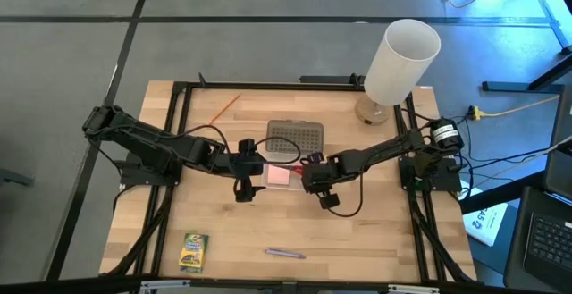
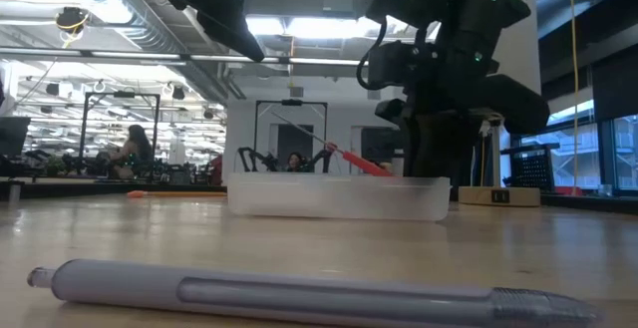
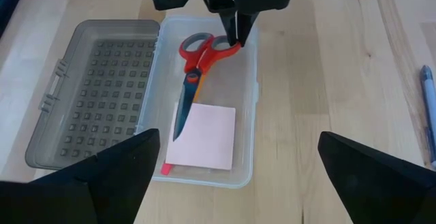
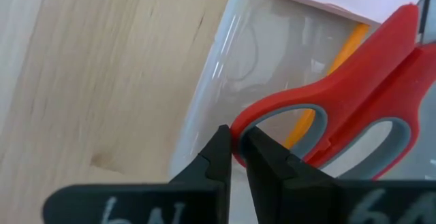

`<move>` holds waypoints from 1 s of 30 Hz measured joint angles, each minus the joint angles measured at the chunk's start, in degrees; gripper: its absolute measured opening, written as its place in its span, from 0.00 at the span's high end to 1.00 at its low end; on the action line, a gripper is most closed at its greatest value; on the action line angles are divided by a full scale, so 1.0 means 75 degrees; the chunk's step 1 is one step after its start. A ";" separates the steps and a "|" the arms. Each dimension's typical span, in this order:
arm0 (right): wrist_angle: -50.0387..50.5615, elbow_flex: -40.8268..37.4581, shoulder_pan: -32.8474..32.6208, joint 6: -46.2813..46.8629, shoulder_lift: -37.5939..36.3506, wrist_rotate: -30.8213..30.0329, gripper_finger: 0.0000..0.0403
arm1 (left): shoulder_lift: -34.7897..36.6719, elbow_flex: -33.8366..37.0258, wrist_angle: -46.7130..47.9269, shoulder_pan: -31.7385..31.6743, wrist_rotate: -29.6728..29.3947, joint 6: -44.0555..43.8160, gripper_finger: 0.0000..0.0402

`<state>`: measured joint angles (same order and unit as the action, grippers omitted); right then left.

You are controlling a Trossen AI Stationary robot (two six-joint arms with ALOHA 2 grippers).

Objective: Pack school essentials
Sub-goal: Put the red scissors into the supply box, then put the orange pencil into the supply box

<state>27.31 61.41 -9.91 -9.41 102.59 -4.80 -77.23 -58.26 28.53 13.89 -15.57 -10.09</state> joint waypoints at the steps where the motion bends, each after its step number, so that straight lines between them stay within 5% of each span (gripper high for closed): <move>1: 0.0000 0.0000 0.0000 0.0003 0.0000 0.0000 0.91 | 0.0000 0.0000 0.0000 0.0000 -0.0001 0.0003 0.02; 21: 0.0077 0.0038 0.0000 0.0041 -0.0015 0.0041 0.78 | 0.0000 0.0000 0.0120 -0.0039 -0.0053 -0.0234 0.01; 30: 0.1678 0.1378 0.0000 0.0598 -0.0020 0.0044 0.78 | 0.0410 0.0000 0.0647 -0.0398 -0.0079 -0.1000 0.01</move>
<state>39.89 71.74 -9.91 -4.93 102.43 -4.47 -74.15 -58.26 33.38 10.90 -16.16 -17.59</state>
